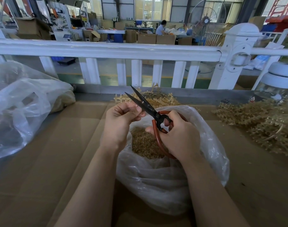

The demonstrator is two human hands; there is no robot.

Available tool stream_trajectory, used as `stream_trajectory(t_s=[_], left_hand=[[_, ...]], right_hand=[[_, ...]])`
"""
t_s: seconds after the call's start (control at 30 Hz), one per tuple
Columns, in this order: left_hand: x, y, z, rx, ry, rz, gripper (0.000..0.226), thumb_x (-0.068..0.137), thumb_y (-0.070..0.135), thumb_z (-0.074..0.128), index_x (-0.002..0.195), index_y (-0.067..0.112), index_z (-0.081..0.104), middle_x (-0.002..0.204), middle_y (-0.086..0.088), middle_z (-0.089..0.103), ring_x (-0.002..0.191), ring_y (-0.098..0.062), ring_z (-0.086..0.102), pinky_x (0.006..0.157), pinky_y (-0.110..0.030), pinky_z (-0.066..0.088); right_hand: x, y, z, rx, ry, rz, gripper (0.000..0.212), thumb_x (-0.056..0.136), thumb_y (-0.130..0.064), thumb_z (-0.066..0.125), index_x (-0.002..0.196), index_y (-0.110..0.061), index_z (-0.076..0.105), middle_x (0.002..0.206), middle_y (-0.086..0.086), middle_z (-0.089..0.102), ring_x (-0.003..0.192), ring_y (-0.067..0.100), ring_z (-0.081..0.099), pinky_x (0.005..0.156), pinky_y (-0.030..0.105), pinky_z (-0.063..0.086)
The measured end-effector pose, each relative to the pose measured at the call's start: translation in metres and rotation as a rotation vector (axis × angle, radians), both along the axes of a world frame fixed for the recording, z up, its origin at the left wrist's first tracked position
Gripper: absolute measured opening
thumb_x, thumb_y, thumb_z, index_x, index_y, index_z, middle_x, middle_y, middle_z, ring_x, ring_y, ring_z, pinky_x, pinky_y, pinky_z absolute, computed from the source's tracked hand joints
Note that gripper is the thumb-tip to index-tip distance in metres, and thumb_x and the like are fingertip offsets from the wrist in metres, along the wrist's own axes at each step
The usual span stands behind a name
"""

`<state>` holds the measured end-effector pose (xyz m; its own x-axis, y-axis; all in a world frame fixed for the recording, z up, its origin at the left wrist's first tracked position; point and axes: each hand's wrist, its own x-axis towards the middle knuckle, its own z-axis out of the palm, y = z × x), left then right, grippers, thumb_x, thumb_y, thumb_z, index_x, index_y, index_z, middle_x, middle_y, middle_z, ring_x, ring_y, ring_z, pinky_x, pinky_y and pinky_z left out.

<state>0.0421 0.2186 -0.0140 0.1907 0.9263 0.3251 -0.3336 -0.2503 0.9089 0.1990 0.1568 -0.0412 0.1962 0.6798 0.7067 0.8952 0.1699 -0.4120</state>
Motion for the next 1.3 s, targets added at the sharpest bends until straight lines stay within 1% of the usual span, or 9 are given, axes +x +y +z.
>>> stream_trajectory(t_s=[0.17, 0.27, 0.37, 0.63, 0.77, 0.93, 1.0, 1.13, 1.3], left_hand=[[0.0013, -0.0012, 0.0012, -0.013, -0.017, -0.013, 0.016, 0.089, -0.008, 0.059, 0.082, 0.005, 0.067, 0.075, -0.008, 0.07, 0.07, -0.017, 0.064, 0.068, -0.025, 0.05], [0.0006, -0.0035, 0.0033, -0.071, -0.088, -0.033, 0.011, 0.093, 0.0, 0.055, 0.088, 0.001, 0.065, 0.079, -0.012, 0.069, 0.071, -0.02, 0.064, 0.069, -0.026, 0.05], [-0.0011, -0.0038, 0.005, -0.156, -0.151, -0.051, 0.017, 0.096, 0.009, 0.053, 0.09, 0.002, 0.067, 0.075, -0.009, 0.068, 0.07, -0.018, 0.063, 0.068, -0.027, 0.047], [-0.0025, -0.0046, 0.0049, -0.129, -0.063, -0.006, 0.011, 0.093, 0.011, 0.06, 0.083, 0.009, 0.064, 0.072, 0.0, 0.065, 0.066, -0.008, 0.057, 0.068, -0.022, 0.043], [-0.0026, -0.005, 0.0056, -0.064, -0.034, 0.034, 0.016, 0.093, 0.01, 0.06, 0.078, 0.012, 0.063, 0.067, 0.007, 0.065, 0.064, -0.004, 0.055, 0.066, -0.019, 0.042], [-0.0029, -0.0069, 0.0058, 0.002, 0.003, 0.024, 0.022, 0.094, 0.004, 0.058, 0.078, 0.015, 0.069, 0.07, 0.001, 0.061, 0.069, -0.014, 0.047, 0.064, -0.017, 0.041], [-0.0026, -0.0065, 0.0058, 0.015, 0.016, 0.02, 0.027, 0.094, 0.003, 0.058, 0.077, 0.019, 0.073, 0.074, -0.005, 0.059, 0.074, -0.024, 0.041, 0.064, -0.019, 0.039], [-0.0034, -0.006, 0.0062, 0.029, 0.033, 0.022, 0.029, 0.093, 0.007, 0.061, 0.076, 0.023, 0.077, 0.078, -0.01, 0.056, 0.079, -0.024, 0.039, 0.067, -0.025, 0.038], [-0.0046, -0.0059, 0.0058, 0.01, 0.029, 0.042, 0.026, 0.09, 0.01, 0.063, 0.077, 0.026, 0.079, 0.072, 0.003, 0.063, 0.076, -0.021, 0.043, 0.068, -0.024, 0.039]], right_hand=[[0.001, -0.0009, 0.0009, 0.002, 0.004, -0.013, 0.06, 0.072, -0.083, 0.055, 0.076, -0.024, 0.049, 0.063, -0.019, 0.052, 0.055, -0.001, 0.049, 0.052, 0.014, 0.04], [0.0016, -0.0004, 0.0009, -0.019, 0.008, -0.018, 0.064, 0.071, -0.085, 0.051, 0.079, -0.021, 0.055, 0.066, -0.017, 0.056, 0.058, 0.001, 0.053, 0.054, 0.02, 0.048], [0.0018, -0.0002, 0.0016, -0.015, 0.0, -0.011, 0.068, 0.071, -0.086, 0.05, 0.08, -0.019, 0.058, 0.066, -0.015, 0.058, 0.058, 0.003, 0.056, 0.054, 0.025, 0.052], [0.0029, 0.0012, -0.0003, -0.011, 0.0, 0.027, 0.07, 0.071, -0.086, 0.05, 0.08, -0.018, 0.061, 0.066, -0.014, 0.059, 0.059, 0.005, 0.058, 0.054, 0.023, 0.052], [0.0018, 0.0004, -0.0003, -0.004, 0.011, 0.012, 0.071, 0.071, -0.09, 0.046, 0.077, -0.02, 0.055, 0.064, -0.015, 0.057, 0.057, 0.002, 0.055, 0.05, 0.017, 0.045], [0.002, 0.0005, 0.0011, -0.055, 0.014, -0.009, 0.071, 0.067, -0.093, 0.042, 0.084, -0.025, 0.053, 0.073, -0.017, 0.059, 0.065, 0.0, 0.056, 0.054, 0.006, 0.033], [0.0034, 0.0013, 0.0009, -0.07, 0.018, -0.003, 0.074, 0.066, -0.094, 0.04, 0.087, -0.024, 0.055, 0.078, -0.017, 0.061, 0.07, 0.0, 0.058, 0.057, 0.006, 0.035], [0.0042, 0.0011, 0.0013, -0.076, 0.029, 0.005, 0.078, 0.064, -0.095, 0.038, 0.089, -0.023, 0.057, 0.08, -0.016, 0.062, 0.072, 0.002, 0.058, 0.059, 0.012, 0.043], [0.0022, -0.0001, 0.0022, -0.034, 0.0, 0.004, 0.072, 0.069, -0.09, 0.045, 0.087, -0.022, 0.061, 0.075, -0.017, 0.06, 0.068, 0.002, 0.058, 0.059, 0.022, 0.053]])
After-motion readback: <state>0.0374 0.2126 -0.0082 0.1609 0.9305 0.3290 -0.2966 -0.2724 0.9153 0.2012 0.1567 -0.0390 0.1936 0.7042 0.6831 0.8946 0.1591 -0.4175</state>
